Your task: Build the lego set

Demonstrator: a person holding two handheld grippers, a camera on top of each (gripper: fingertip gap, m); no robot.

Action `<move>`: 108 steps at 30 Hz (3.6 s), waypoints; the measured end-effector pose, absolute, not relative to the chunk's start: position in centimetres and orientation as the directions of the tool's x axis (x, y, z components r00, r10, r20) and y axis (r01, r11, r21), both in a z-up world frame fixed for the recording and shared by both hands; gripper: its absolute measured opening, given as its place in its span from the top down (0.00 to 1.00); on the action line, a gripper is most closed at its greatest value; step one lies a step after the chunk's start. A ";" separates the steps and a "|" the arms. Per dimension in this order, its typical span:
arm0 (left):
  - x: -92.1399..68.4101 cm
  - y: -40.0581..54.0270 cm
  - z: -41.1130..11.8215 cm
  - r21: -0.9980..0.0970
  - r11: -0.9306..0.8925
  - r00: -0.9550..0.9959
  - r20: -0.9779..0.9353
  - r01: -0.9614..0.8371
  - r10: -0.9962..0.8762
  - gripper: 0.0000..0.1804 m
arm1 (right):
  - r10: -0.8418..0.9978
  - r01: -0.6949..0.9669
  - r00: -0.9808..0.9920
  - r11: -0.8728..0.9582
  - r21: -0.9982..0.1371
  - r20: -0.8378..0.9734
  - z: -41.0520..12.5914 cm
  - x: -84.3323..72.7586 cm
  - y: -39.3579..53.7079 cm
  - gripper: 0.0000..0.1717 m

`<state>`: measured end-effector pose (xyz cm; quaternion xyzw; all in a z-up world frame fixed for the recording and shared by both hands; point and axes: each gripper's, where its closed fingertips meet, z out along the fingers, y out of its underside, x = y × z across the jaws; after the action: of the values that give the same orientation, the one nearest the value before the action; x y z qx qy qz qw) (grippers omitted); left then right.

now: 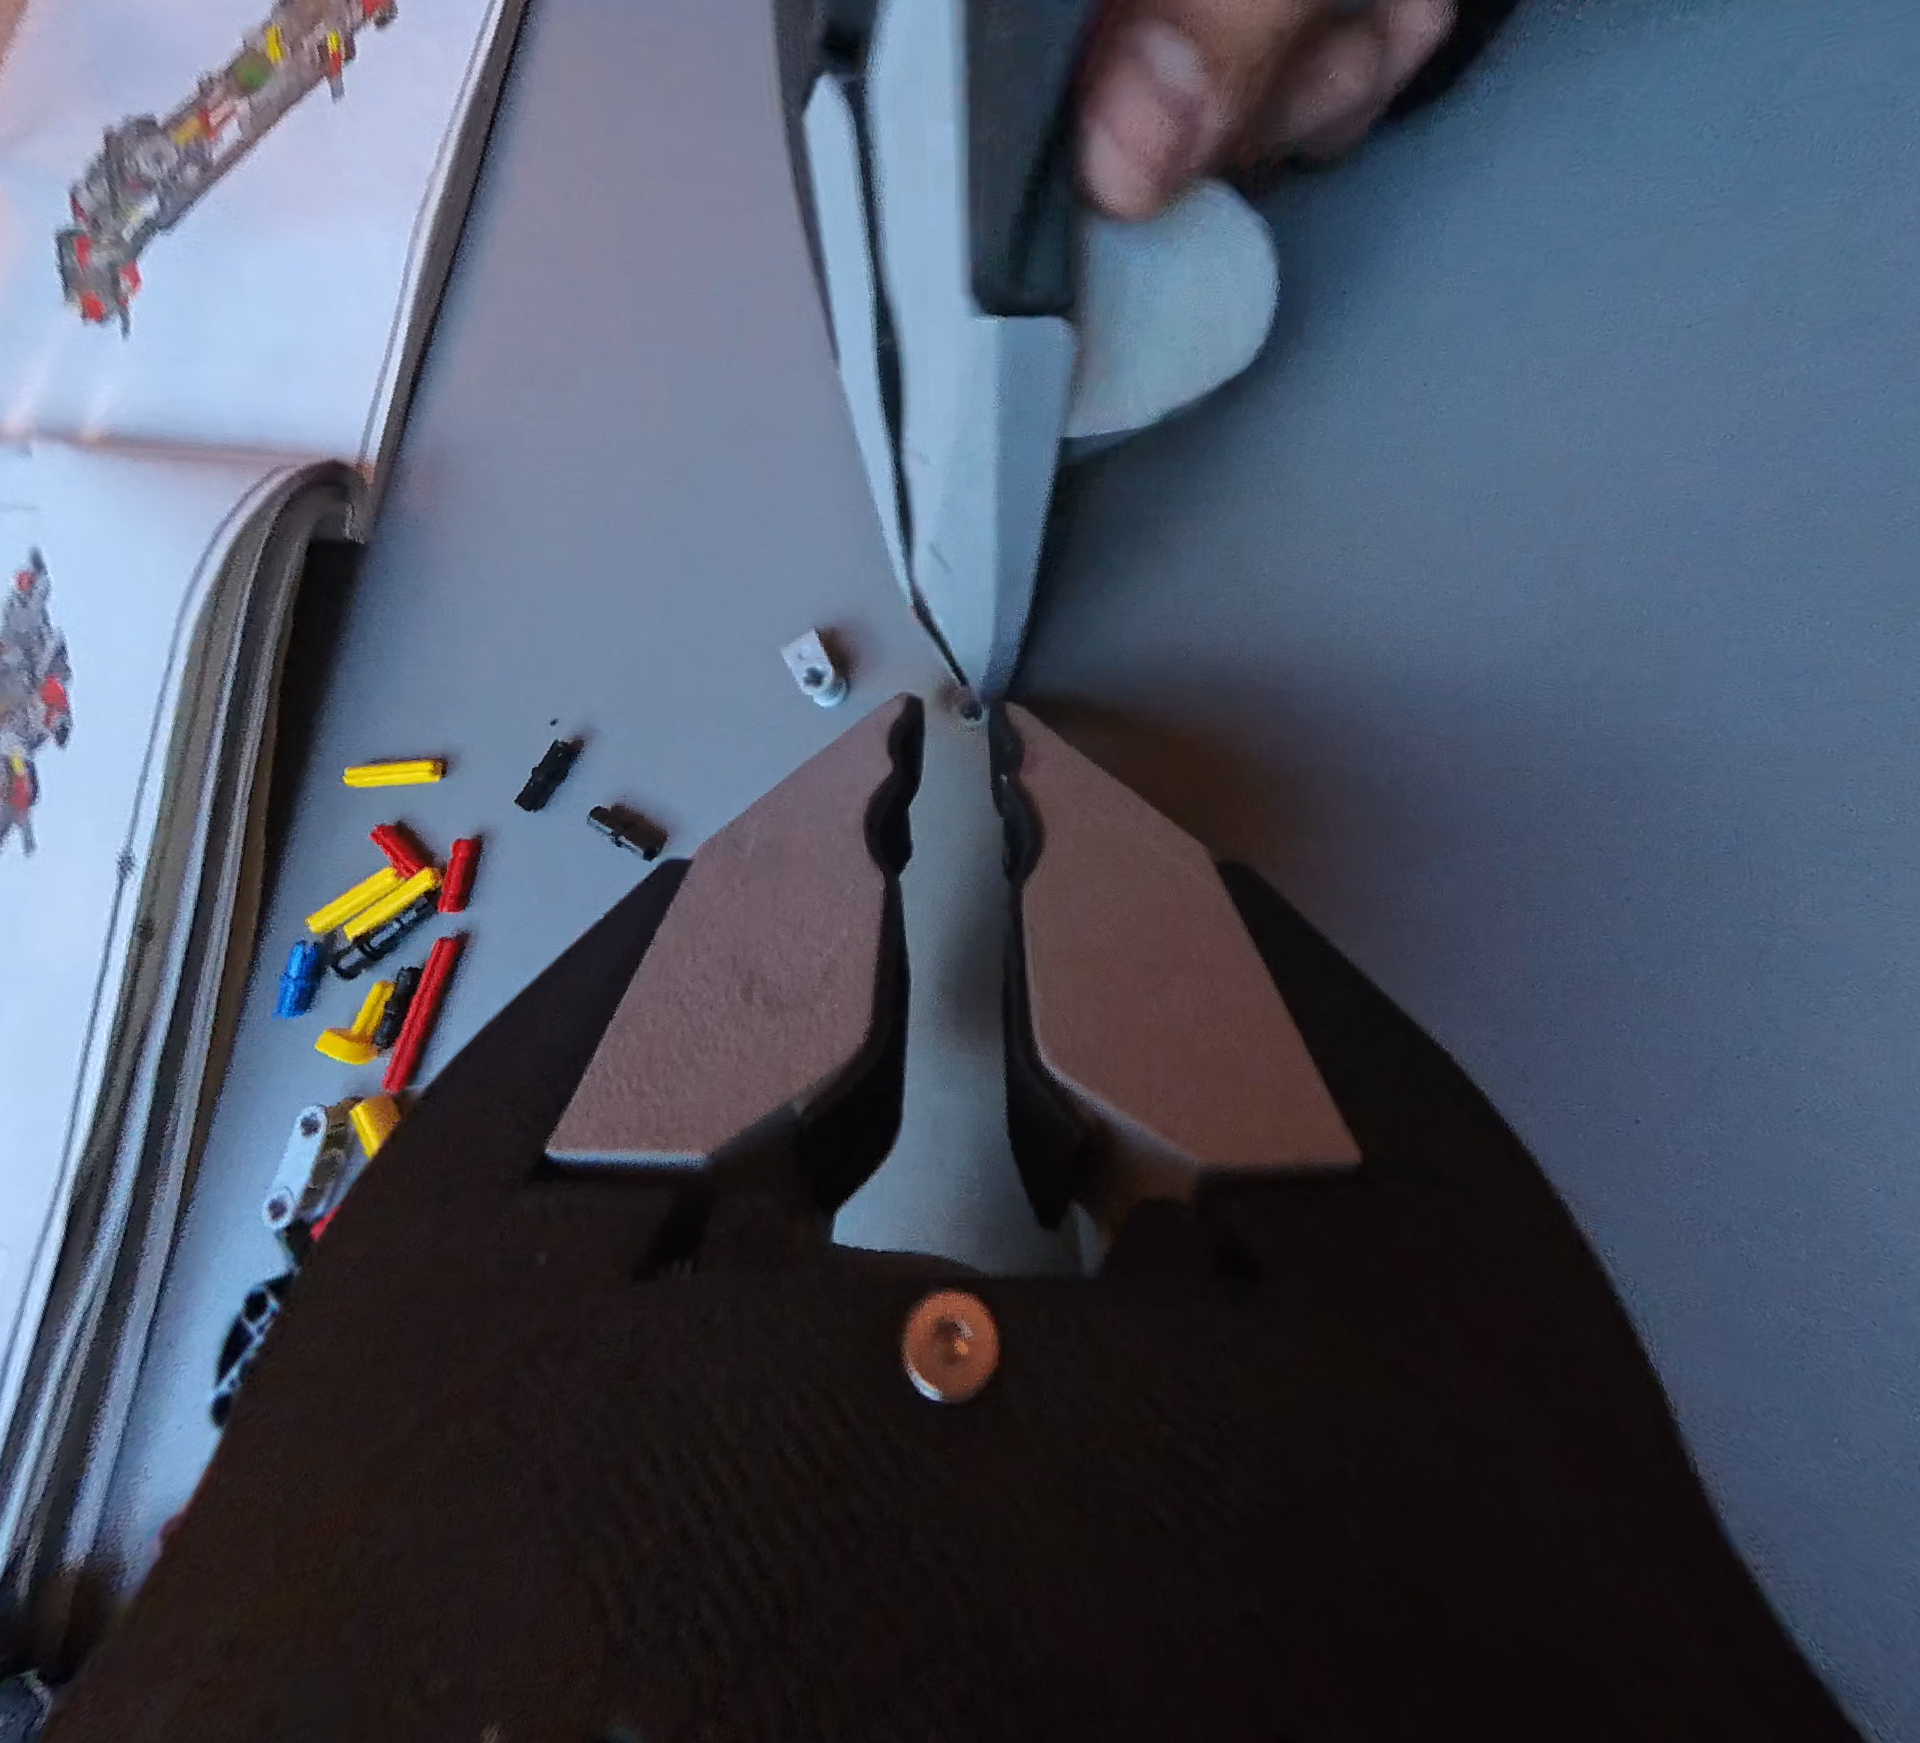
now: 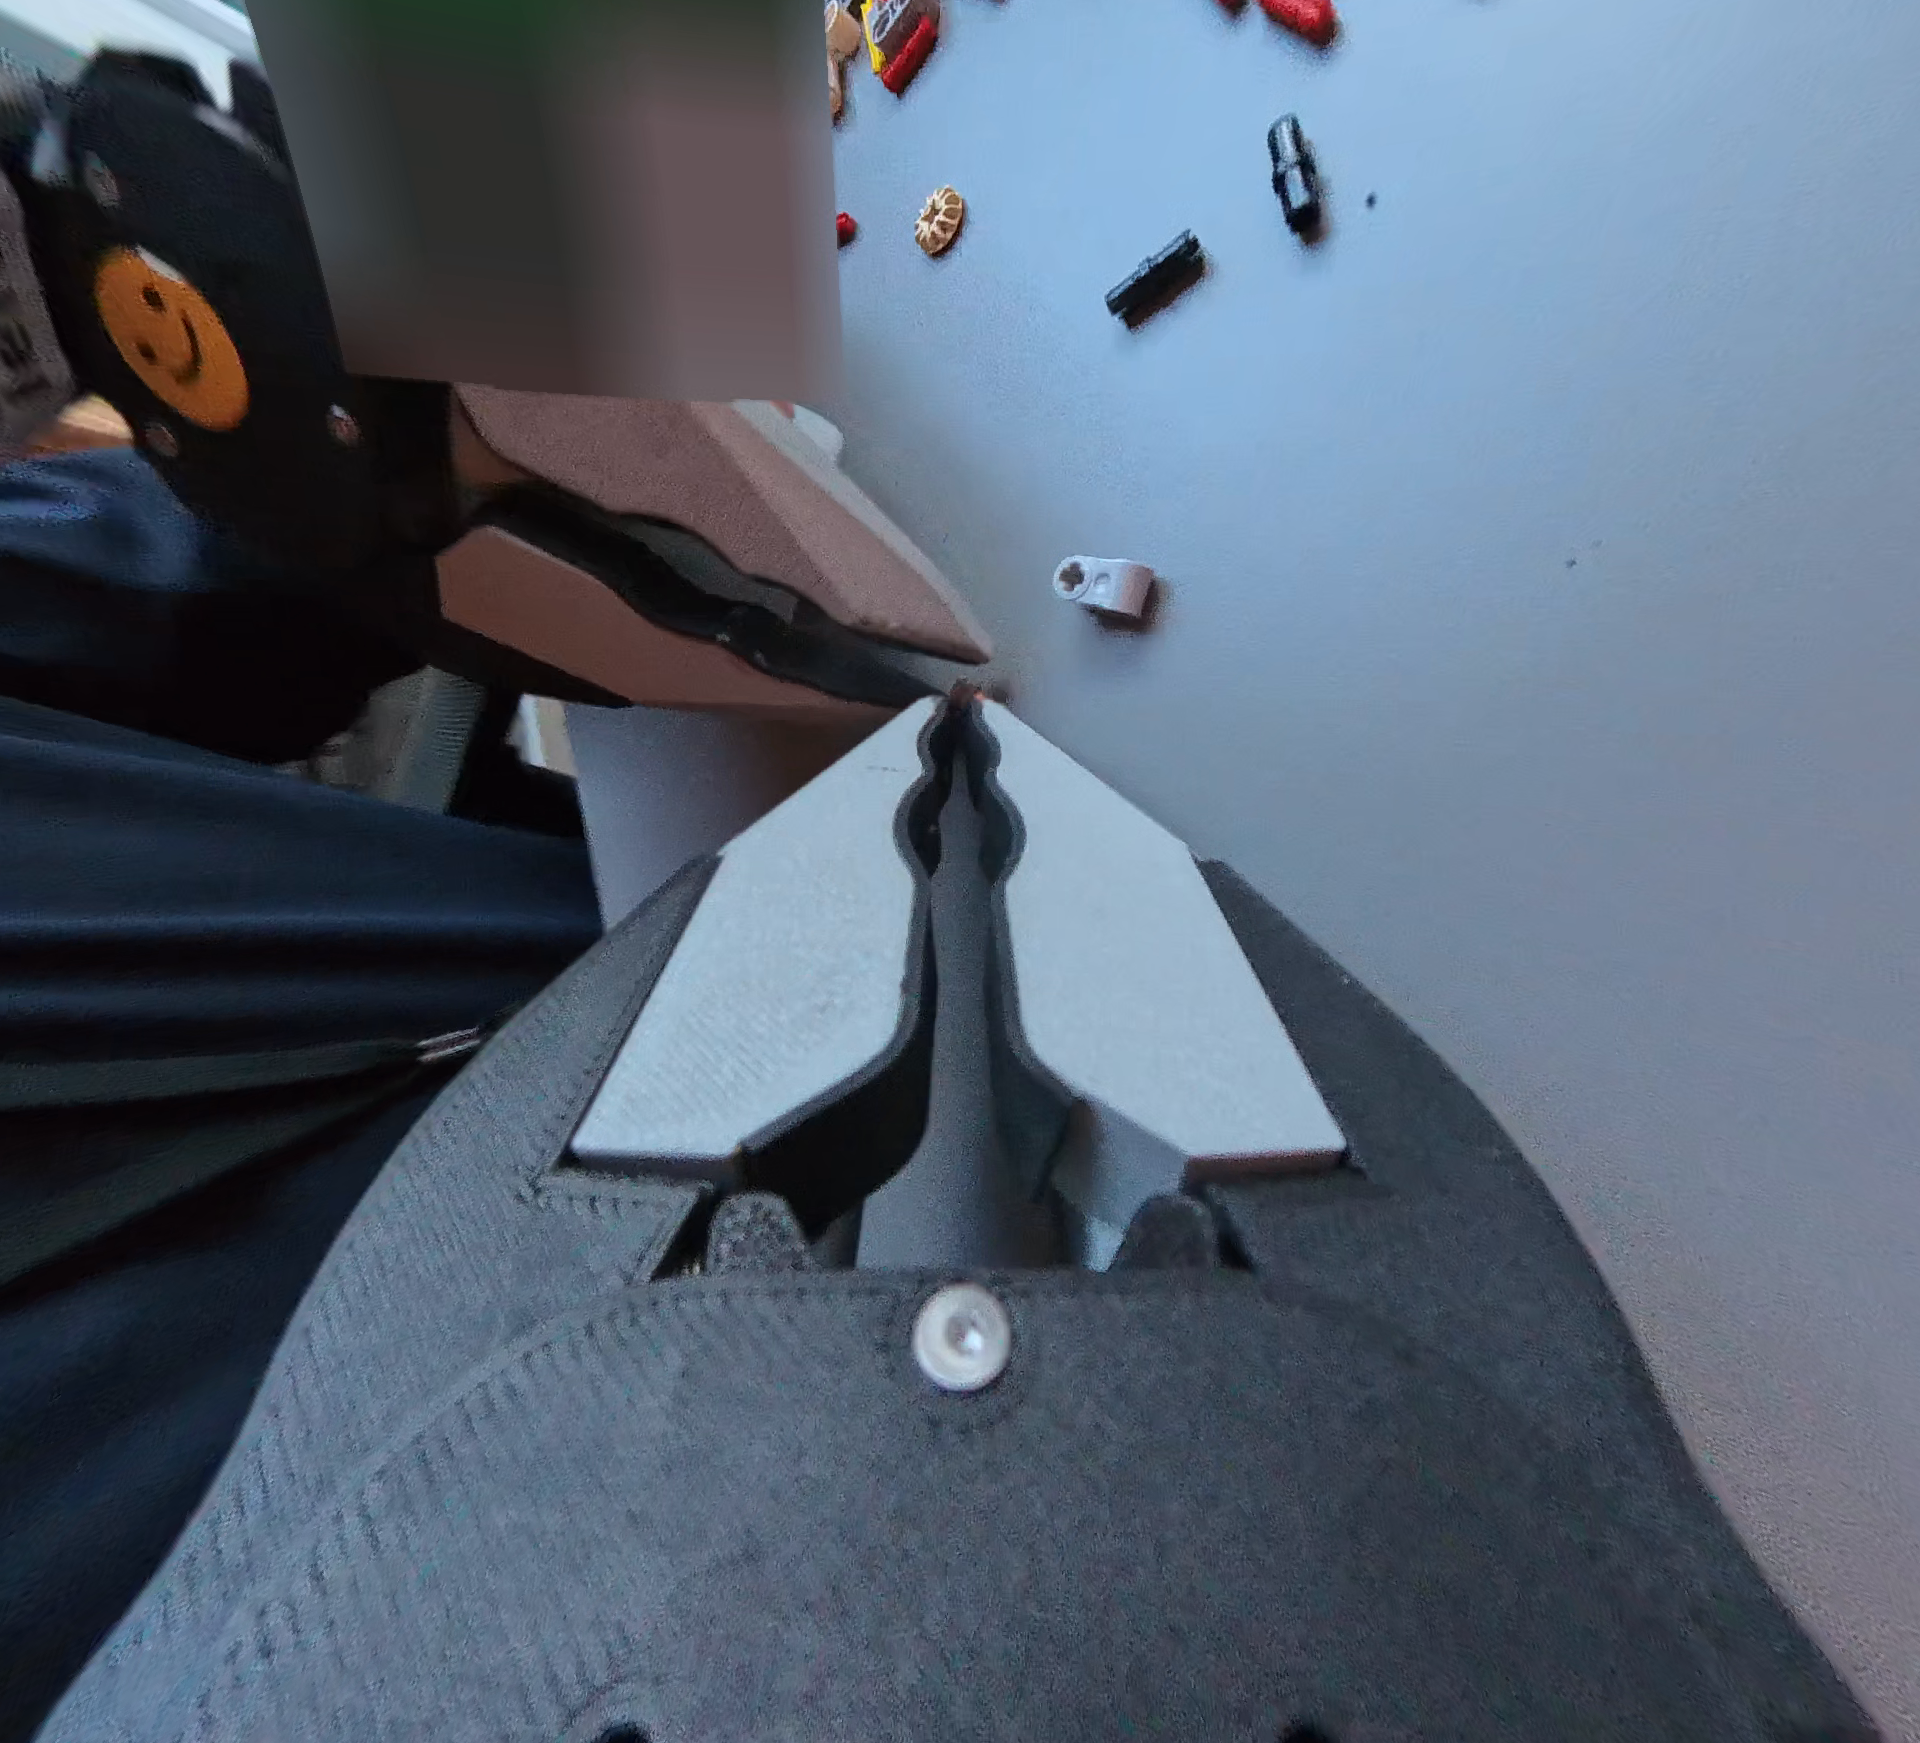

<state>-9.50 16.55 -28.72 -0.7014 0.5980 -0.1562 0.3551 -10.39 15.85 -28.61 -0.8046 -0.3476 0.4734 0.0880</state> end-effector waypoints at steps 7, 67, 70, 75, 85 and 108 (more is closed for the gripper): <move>-9.4 15.6 -28.7 -0.677 0.095 0.140 -0.285 -0.729 -0.948 0.97 | 0.477 0.486 0.300 -0.822 -0.298 -0.826 -28.6 -10.7 15.1 1.00; -14.9 17.7 -28.3 -0.678 -0.312 0.438 -0.015 -0.665 -0.899 0.90 | 0.798 0.600 0.325 -0.589 -0.541 -0.508 -28.5 -11.0 15.8 0.99; -15.3 18.2 -27.8 -0.716 -0.288 0.441 -0.032 -0.636 -0.897 0.90 | 0.802 0.548 0.325 -0.591 -0.592 -0.501 -27.0 -11.2 16.5 0.98; -15.1 19.1 -26.0 -0.817 -0.239 0.488 -0.059 -0.525 -0.871 0.88 | 0.836 0.343 0.310 -0.543 -0.766 -0.454 -22.7 -12.0 20.5 0.94; -15.3 18.9 -24.9 -0.851 -0.159 0.534 -0.158 -0.500 -0.830 0.78 | 0.931 0.221 0.343 -0.210 -0.952 -0.126 -20.8 -13.9 26.2 0.88; -9.4 14.3 -26.1 -0.710 0.215 0.288 -0.516 -0.671 -0.807 0.86 | 0.946 0.411 0.248 -0.298 -0.861 -0.209 -21.8 -18.6 24.7 0.88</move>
<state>-9.40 14.35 -26.13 -0.6230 0.5929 -0.0675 0.5057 -18.58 24.69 -21.80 -0.7086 -0.4790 0.3831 0.3489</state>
